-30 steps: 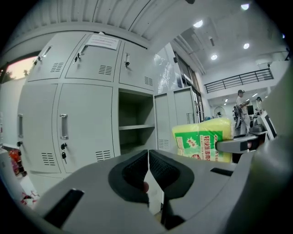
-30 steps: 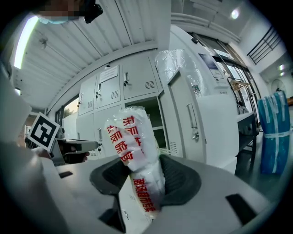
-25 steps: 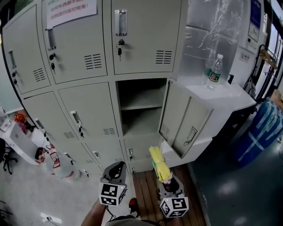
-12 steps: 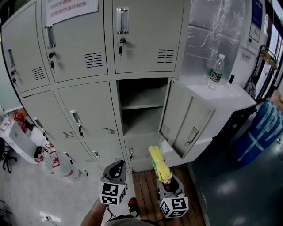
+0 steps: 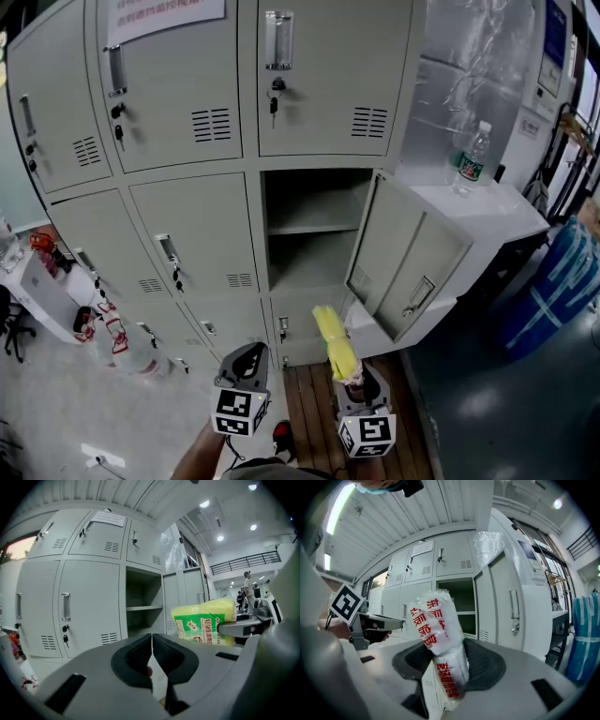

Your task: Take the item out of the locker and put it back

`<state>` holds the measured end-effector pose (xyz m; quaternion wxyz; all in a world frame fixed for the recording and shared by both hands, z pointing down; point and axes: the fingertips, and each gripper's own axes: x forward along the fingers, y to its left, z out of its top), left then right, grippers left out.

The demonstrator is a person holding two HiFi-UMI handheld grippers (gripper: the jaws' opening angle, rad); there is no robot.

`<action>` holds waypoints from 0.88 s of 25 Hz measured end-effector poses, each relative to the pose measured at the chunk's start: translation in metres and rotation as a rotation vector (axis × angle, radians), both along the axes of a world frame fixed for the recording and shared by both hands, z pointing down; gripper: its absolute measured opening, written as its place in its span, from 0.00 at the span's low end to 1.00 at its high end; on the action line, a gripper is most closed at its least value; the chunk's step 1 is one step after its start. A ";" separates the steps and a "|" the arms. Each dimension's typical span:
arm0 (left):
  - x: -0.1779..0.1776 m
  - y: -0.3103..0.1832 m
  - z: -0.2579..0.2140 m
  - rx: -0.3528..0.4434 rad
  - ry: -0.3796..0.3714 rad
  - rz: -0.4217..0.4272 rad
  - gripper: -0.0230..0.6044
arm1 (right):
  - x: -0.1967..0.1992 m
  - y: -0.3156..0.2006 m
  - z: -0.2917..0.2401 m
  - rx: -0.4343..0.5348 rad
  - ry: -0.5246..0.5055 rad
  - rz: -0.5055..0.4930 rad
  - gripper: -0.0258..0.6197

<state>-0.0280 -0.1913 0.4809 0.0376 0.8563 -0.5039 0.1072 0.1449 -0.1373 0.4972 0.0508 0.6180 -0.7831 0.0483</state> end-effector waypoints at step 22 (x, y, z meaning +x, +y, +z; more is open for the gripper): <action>-0.043 -0.092 0.023 -0.040 0.012 -0.032 0.08 | -0.050 -0.175 -0.006 0.148 0.673 -0.064 0.37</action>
